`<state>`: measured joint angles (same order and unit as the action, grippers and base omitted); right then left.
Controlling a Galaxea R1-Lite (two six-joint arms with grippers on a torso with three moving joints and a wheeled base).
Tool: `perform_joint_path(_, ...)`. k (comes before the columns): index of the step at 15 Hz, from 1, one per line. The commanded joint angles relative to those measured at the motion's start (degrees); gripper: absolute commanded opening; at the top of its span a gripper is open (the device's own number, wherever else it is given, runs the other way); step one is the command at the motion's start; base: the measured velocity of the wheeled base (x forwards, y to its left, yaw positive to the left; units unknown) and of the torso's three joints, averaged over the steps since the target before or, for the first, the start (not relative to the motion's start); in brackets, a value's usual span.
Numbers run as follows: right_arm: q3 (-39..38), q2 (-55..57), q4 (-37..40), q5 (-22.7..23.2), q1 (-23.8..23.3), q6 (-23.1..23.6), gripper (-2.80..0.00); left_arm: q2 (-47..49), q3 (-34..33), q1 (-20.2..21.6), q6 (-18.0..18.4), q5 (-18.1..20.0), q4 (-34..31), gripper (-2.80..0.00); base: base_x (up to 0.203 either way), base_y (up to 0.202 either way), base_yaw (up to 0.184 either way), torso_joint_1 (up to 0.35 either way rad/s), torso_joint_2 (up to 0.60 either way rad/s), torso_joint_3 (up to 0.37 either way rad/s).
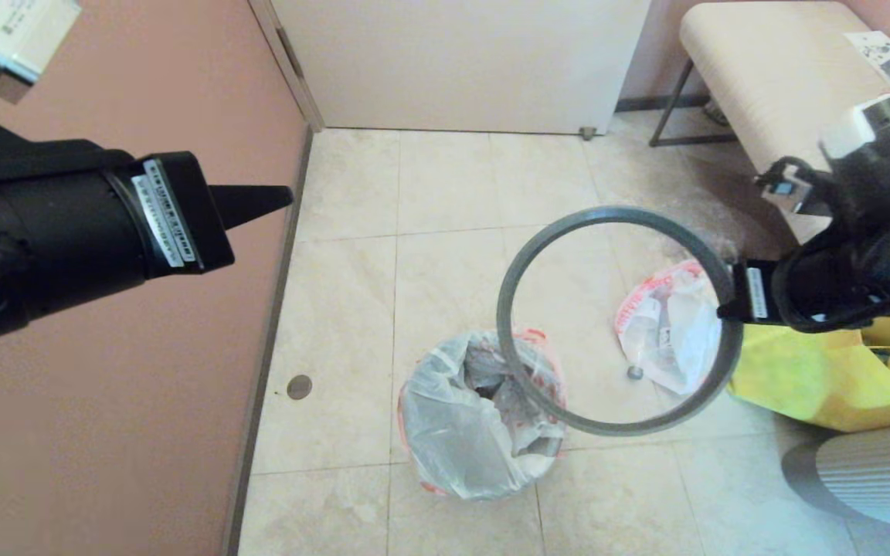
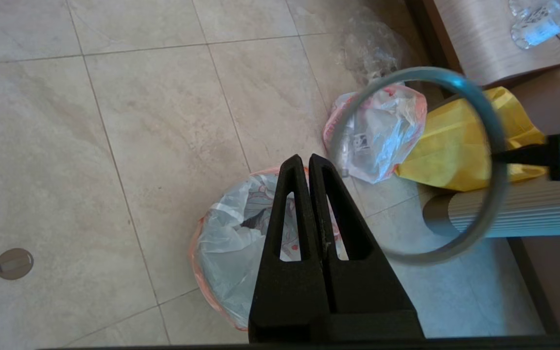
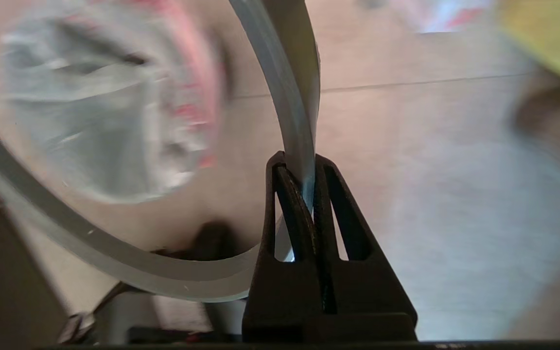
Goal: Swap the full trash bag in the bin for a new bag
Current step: Place the trash can ring on the trash can
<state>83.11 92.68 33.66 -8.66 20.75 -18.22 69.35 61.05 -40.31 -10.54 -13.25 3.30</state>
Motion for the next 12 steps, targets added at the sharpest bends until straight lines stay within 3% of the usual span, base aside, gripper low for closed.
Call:
perform_joint_path(1, 2.7, 6.3, 0.2, 0.0, 3.6, -1.2, -2.80, 1.5, -0.1, 0.1, -0.1, -0.1, 0.2, -2.80, 0.000, 0.000, 0.000, 0.000, 0.00, 0.000)
perform_joint_path(3, 5.2, 12.6, 0.3, 0.0, 9.5, -3.0, -2.80, 2.2, -0.2, 0.1, -0.4, 1.1, 0.2, -2.80, 0.000, 0.000, 0.000, 0.000, 0.00, 0.000)
perform_joint_path(5, 8.3, 18.0, 0.4, -0.1, 12.0, -3.5, -2.80, 2.1, -0.5, 0.1, -1.0, 4.1, 0.0, -2.80, 0.000, 0.000, 0.000, 0.000, 0.00, 0.000)
perform_joint_path(9, 13.7, 27.2, 3.4, 0.4, 13.7, -3.7, -2.80, 2.9, -0.6, 0.2, -1.1, 4.1, 0.1, -2.80, 0.000, 0.000, 0.000, 0.000, 0.00, 0.000)
perform_joint_path(12, 16.6, 32.9, 3.2, 4.5, 14.2, -3.6, -2.80, 3.8, -0.6, 2.5, -1.0, 4.2, 0.2, -2.80, 0.000, 0.000, 0.000, 0.000, 0.00, 0.000)
